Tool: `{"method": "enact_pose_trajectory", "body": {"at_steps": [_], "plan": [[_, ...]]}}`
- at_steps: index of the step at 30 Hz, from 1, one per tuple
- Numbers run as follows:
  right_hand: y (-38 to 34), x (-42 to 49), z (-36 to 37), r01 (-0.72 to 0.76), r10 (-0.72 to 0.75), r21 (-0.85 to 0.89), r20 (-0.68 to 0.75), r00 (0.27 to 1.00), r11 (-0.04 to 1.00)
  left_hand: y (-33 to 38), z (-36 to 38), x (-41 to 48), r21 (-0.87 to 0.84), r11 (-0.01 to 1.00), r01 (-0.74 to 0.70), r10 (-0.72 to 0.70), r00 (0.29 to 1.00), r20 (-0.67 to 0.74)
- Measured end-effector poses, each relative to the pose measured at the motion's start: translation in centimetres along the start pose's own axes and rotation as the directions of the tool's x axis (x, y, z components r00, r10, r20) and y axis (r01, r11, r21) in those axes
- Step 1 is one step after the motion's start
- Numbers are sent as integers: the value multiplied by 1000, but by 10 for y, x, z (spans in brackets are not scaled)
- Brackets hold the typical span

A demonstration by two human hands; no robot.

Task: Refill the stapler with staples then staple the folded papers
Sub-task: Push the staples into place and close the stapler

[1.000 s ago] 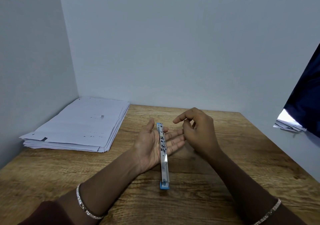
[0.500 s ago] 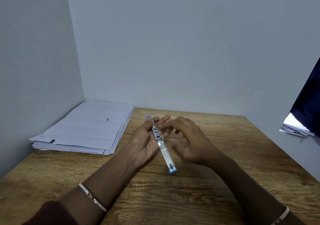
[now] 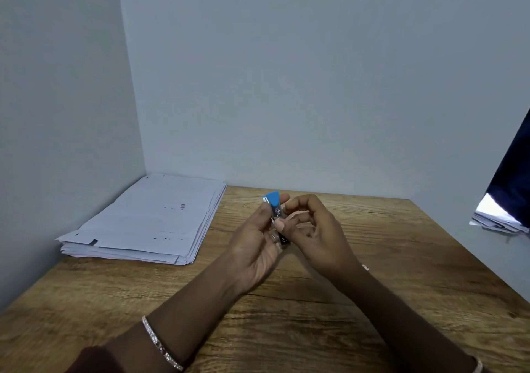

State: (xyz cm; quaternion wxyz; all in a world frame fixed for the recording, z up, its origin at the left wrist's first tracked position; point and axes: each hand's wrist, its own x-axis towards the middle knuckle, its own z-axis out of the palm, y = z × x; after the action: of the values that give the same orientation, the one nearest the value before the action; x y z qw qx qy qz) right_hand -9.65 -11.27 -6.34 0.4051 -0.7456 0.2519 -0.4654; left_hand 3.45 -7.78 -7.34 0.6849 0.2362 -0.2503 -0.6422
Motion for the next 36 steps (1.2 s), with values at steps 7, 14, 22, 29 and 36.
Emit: {"method": "enact_pose_trajectory", "body": {"at_steps": [7,14,22,29,36], "plan": [[10,2,2,-177,163,136,108,981,975,-7,1,-4,327,939,-107,107,994,19],[8,-3,7,-167,149,142,129,980,976,-19,-8,-4,677,668,-307,280,948,154],[3,-4,11,-91,91,-26,6,996,996,-16,-10,-4,680,603,-417,347,905,246],[-13,5,-21,-148,149,-284,-19,989,947,-3,-6,-5,694,666,-275,280,954,109],[-17,-26,-40,-145,162,-468,-4,987,872,22,-16,-40,962,123,-245,562,816,136]]}}
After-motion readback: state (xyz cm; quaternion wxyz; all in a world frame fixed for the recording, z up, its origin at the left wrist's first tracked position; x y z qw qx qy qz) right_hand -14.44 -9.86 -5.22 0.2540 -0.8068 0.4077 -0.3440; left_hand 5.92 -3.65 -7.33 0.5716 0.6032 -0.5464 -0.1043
